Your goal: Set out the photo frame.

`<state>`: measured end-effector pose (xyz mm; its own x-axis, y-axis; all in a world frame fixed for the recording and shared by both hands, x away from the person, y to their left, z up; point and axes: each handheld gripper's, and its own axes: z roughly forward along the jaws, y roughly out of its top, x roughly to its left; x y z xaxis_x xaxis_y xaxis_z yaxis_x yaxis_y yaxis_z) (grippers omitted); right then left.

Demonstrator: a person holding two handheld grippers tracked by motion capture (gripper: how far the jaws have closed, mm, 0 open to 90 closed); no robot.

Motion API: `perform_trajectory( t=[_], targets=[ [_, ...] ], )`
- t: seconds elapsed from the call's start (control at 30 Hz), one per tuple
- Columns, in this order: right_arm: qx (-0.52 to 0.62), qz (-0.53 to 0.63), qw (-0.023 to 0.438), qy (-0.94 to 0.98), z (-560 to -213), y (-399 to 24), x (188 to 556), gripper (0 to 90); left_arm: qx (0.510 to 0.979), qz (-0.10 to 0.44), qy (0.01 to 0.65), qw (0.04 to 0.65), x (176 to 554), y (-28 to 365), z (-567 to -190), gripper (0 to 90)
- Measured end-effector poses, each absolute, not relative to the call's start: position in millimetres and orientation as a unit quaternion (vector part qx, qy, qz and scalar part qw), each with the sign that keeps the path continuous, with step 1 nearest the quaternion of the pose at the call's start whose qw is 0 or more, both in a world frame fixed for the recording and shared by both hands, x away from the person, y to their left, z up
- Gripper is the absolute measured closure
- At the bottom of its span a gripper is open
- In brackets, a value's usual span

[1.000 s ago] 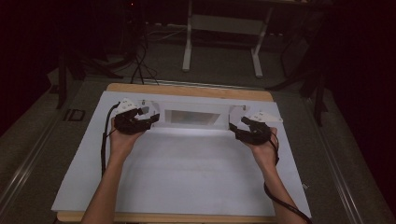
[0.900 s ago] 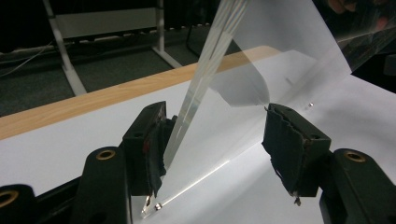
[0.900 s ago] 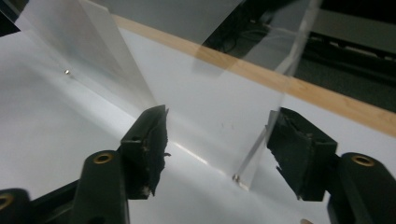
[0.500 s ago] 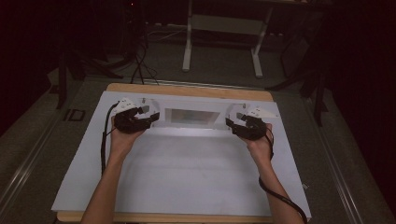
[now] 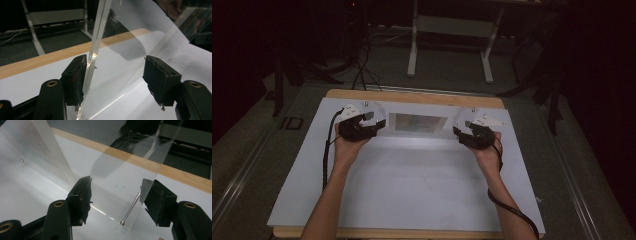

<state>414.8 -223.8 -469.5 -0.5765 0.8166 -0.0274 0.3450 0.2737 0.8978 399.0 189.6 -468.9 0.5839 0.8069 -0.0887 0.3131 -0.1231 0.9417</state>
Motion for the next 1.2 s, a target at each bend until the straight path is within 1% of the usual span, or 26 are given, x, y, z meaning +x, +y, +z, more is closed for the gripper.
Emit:
perform_trajectory(
  t=[0.1,0.27,0.4,0.6,0.97,1.2],
  targets=[
    [0.389,0.466,0.246,0.755,-473.1,-223.2,419.2,42.3,0.703,0.247,0.399,0.534,399.0,186.5,-471.7,36.4],
    [0.397,0.466,0.248,0.751,-475.3,-221.0,423.2,42.0,0.697,0.271,0.407,0.525,400.7,181.0,-472.4,35.2],
    [0.397,0.453,0.259,0.755,-473.5,-217.9,425.5,42.6,0.688,0.283,0.412,0.525,402.0,178.4,-473.8,34.9],
    [0.393,0.454,0.272,0.752,-475.2,-216.9,424.3,43.3,0.691,0.293,0.408,0.52,402.4,177.4,-473.1,35.0],
    [0.396,0.45,0.271,0.753,-473.6,-216.6,425.4,44.1,0.704,0.294,0.412,0.498,403.7,175.2,-465.4,35.8],
    [0.394,0.452,0.254,0.758,-468.8,-217.7,423.9,44.8,0.7,0.286,0.425,0.498,402.3,176.2,-464.0,35.9]
  ],
)
